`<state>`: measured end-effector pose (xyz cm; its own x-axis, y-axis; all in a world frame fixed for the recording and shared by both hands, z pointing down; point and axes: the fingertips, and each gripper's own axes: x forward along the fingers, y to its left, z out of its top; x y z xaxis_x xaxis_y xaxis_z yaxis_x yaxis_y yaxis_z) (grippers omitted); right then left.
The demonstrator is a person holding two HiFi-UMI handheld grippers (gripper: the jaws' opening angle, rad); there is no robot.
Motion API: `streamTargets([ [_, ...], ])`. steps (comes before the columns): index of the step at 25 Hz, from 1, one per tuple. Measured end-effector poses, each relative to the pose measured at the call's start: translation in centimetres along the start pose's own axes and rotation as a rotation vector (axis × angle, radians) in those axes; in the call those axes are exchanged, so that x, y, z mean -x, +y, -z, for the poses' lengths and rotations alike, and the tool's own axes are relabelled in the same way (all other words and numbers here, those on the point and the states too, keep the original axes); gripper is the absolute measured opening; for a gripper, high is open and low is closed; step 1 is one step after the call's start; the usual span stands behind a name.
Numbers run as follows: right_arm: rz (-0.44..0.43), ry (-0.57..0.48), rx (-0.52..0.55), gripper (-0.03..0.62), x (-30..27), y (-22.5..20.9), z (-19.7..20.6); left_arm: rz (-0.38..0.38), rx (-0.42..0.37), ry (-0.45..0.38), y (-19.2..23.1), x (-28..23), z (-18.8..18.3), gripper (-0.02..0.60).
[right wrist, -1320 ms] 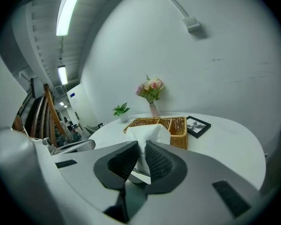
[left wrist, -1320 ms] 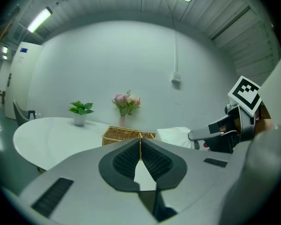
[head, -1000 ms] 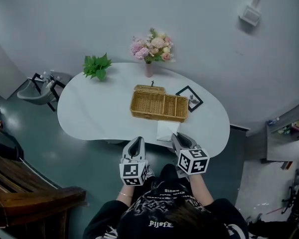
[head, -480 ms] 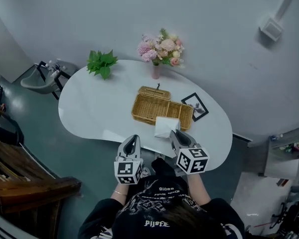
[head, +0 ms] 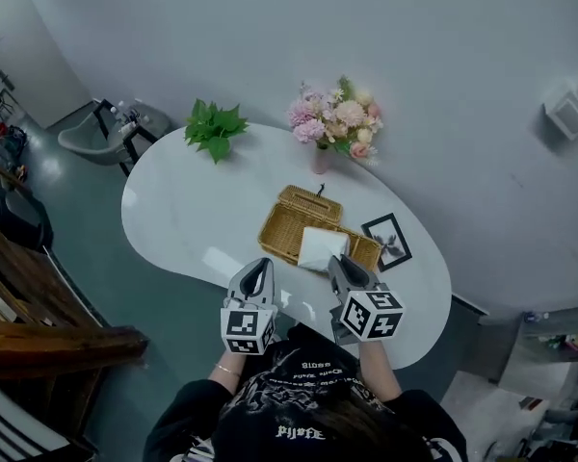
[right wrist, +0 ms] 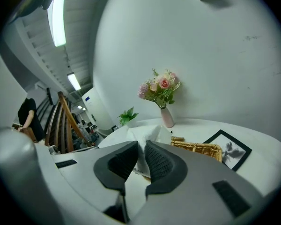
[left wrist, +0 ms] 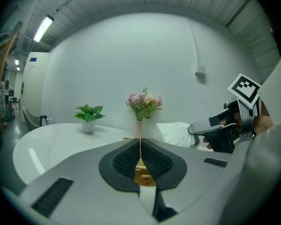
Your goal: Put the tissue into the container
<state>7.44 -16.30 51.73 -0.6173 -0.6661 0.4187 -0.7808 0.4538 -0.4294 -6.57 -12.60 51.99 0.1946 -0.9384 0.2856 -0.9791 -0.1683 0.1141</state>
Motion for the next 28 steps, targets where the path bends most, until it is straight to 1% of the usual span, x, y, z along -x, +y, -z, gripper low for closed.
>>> streamTargets([
  [3, -0.035, 0.002, -0.027, 0.075, -1.2, -0.4, -1.0, -0.019, -0.001, -0.007, 0.2, -1.5, -0.9, 0.026],
  [7, -0.07, 0.015, -0.065, 0.075, -2.7, -1.0, -1.6, -0.058, 0.027, 0.01, 0.8, -3.6, -1.0, 0.026],
  [11, -0.078, 0.03, -0.124, 0.075, -4.3, -1.8, -1.9, -0.102, 0.038, 0.015, 1.9, -5.0, -1.4, 0.026],
  [15, -0.063, 0.061, -0.156, 0.075, -5.8, -2.1, -1.8, -0.123, 0.043, 0.033, 3.2, -5.6, -1.3, 0.026],
  [19, -0.023, 0.099, -0.177, 0.075, -7.3, -2.0, -1.3, -0.107, 0.041, 0.05, 4.3, -6.4, -1.3, 0.026],
  [23, 0.007, 0.155, -0.239, 0.075, -9.2, -1.1, -0.4, -0.081, 0.035, 0.063, 5.7, -7.2, -1.6, 0.026],
  [28, 0.078, 0.198, -0.285, 0.075, -11.0, -0.9, 0.9, -0.021, 0.038, 0.071, 6.7, -8.7, -1.8, 0.026],
])
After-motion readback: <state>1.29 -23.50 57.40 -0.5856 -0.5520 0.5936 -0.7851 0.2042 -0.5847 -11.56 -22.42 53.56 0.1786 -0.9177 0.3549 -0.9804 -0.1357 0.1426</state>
